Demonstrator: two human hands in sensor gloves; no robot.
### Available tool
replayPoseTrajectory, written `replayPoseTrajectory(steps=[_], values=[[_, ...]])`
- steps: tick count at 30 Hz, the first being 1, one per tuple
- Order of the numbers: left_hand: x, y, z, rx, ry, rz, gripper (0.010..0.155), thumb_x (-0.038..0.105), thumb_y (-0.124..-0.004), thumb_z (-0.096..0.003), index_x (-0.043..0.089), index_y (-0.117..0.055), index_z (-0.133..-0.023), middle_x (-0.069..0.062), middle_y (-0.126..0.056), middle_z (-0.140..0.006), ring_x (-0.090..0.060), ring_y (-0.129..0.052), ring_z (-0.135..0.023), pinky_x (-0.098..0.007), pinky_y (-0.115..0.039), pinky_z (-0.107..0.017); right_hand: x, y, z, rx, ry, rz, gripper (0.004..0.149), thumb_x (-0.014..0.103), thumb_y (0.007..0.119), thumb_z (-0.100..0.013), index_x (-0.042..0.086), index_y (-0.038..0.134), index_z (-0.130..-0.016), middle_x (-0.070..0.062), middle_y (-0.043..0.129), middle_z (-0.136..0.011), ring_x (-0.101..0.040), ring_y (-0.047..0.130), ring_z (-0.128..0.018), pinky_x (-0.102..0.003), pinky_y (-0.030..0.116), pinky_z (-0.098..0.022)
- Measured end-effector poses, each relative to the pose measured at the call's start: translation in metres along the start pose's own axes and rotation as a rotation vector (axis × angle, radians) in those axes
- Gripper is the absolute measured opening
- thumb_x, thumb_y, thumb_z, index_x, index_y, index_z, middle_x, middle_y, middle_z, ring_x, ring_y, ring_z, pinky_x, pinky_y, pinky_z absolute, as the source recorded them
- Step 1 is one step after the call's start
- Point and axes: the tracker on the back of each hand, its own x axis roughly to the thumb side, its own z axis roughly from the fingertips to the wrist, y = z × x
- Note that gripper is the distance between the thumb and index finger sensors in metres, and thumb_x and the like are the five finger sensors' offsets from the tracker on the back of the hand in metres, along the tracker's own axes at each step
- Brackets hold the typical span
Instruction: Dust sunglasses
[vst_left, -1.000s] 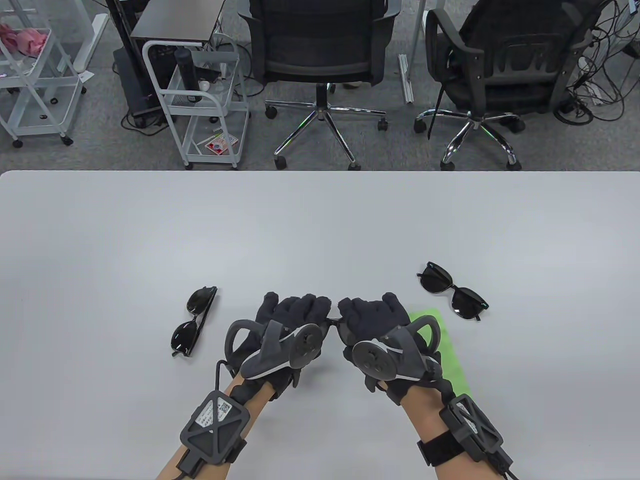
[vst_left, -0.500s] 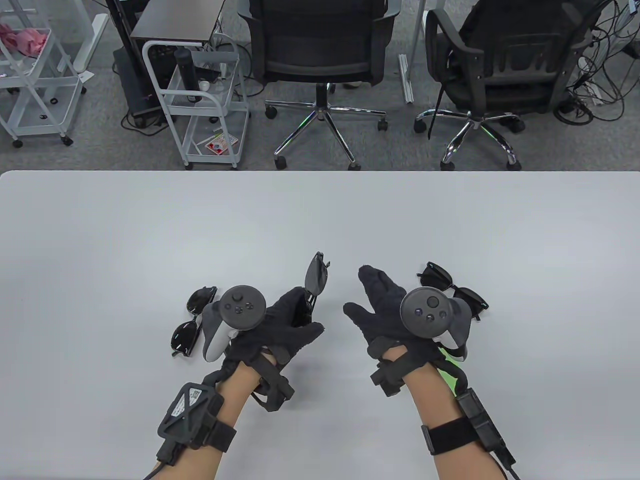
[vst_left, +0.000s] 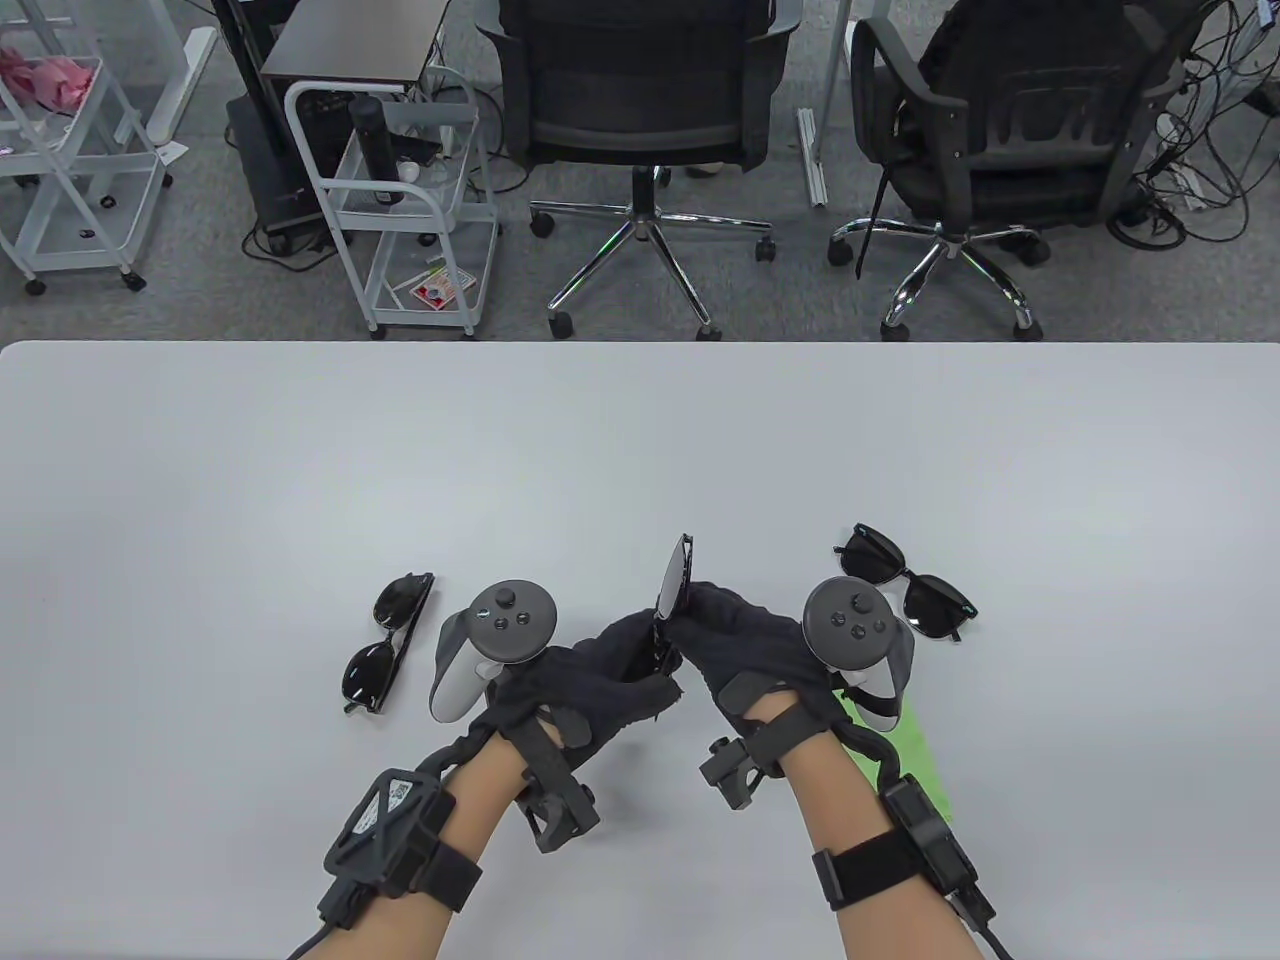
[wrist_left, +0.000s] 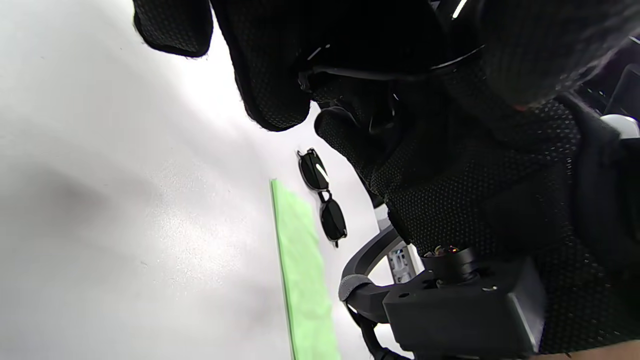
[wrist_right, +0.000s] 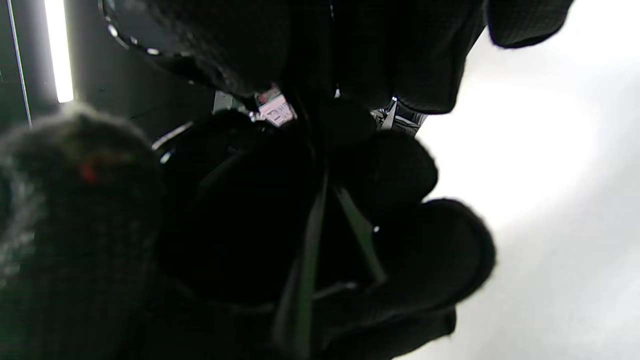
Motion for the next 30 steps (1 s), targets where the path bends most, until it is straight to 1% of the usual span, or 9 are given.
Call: replayPoseTrajectory(steps=[5,9,11,17,19,21,24,27,30], values=[[-0.004,0.007,0.003,0.019,0.017,-0.055,0.090,0.071,-0.080,-0.0323,0.031,-0.050,-0.107,0.009,-0.073,-0.105,-0.017,-0.093,-0.092,-0.052,-0.064,-0.074,0.000,-0.013,0.003,-0.068,-0.008,0.126,0.044,0.033,0.083,-0.045,0.010,0.089,-0.083,-0.017,0.085,-0.094,-0.045,0.091,-0.077,-0.068,0.064,-0.058],[-0.008,0.014,0.004,0.030,0.050,-0.158,0.090,0.070,-0.082,-0.0321,0.031,-0.051,-0.107,0.008,-0.073,-0.105,-0.019,-0.093,-0.092,-0.055,-0.063,-0.074,0.006,-0.027,0.009,-0.211,-0.052,0.398,0.043,0.032,0.083,-0.045,0.011,0.090,-0.082,-0.017,0.086,-0.093,-0.044,0.091,-0.078,-0.069,0.063,-0.059],[-0.010,0.016,0.005,0.025,0.076,-0.272,0.090,0.069,-0.082,-0.0318,0.032,-0.051,-0.107,0.008,-0.073,-0.106,-0.019,-0.092,-0.093,-0.055,-0.062,-0.074,0.010,-0.033,0.011,-0.279,-0.082,0.547,0.043,0.031,0.084,-0.044,0.012,0.090,-0.082,-0.016,0.086,-0.093,-0.045,0.089,-0.080,-0.069,0.061,-0.059],[-0.009,0.014,0.004,0.021,0.083,-0.299,0.090,0.070,-0.082,-0.0315,0.032,-0.052,-0.107,0.008,-0.074,-0.105,-0.018,-0.093,-0.092,-0.054,-0.063,-0.074,0.014,-0.028,0.011,-0.272,-0.129,0.666,0.042,0.030,0.085,-0.044,0.012,0.091,-0.082,-0.016,0.085,-0.094,-0.045,0.086,-0.083,-0.071,0.056,-0.061],[-0.010,0.016,0.005,0.051,0.096,-0.280,0.090,0.071,-0.082,-0.0315,0.030,-0.052,-0.106,0.007,-0.075,-0.103,-0.017,-0.095,-0.090,-0.051,-0.065,-0.074,0.019,-0.026,0.013,-0.279,-0.156,0.696,0.048,0.030,0.085,-0.044,0.011,0.085,-0.088,-0.017,0.080,-0.098,-0.047,0.082,-0.086,-0.072,0.053,-0.061],[-0.011,0.018,0.006,0.101,0.117,-0.241,0.091,0.071,-0.081,-0.0311,0.028,-0.053,-0.106,0.006,-0.076,-0.102,-0.017,-0.097,-0.088,-0.049,-0.068,-0.072,0.028,-0.022,0.017,-0.266,-0.206,0.752,0.063,0.034,0.087,-0.044,0.009,0.070,-0.099,-0.023,0.063,-0.106,-0.053,0.066,-0.093,-0.074,0.045,-0.061],[-0.015,0.022,0.010,0.178,0.147,-0.123,0.091,0.072,-0.080,-0.0314,0.026,-0.053,-0.105,0.003,-0.076,-0.101,-0.017,-0.099,-0.086,-0.047,-0.070,-0.071,0.049,-0.014,0.026,-0.284,-0.332,0.803,0.070,0.038,0.088,-0.044,0.008,0.063,-0.103,-0.023,0.055,-0.109,-0.054,0.057,-0.096,-0.074,0.040,-0.062],[-0.019,0.026,0.014,0.235,0.141,0.078,0.092,0.073,-0.078,-0.0324,0.025,-0.050,-0.105,0.003,-0.074,-0.101,-0.018,-0.099,-0.086,-0.046,-0.070,-0.071,0.067,-0.001,0.035,-0.280,-0.435,0.810,0.064,0.040,0.087,-0.044,0.010,0.072,-0.098,-0.020,0.067,-0.106,-0.049,0.070,-0.093,-0.071,0.049,-0.063],[-0.020,0.026,0.015,0.238,0.105,0.229,0.092,0.074,-0.076,-0.0334,0.025,-0.048,-0.106,0.003,-0.072,-0.102,-0.017,-0.098,-0.088,-0.045,-0.070,-0.072,0.064,0.011,0.033,-0.203,-0.407,0.737,0.051,0.043,0.083,-0.046,0.014,0.087,-0.087,-0.013,0.088,-0.093,-0.041,0.092,-0.080,-0.065,0.065,-0.061]])
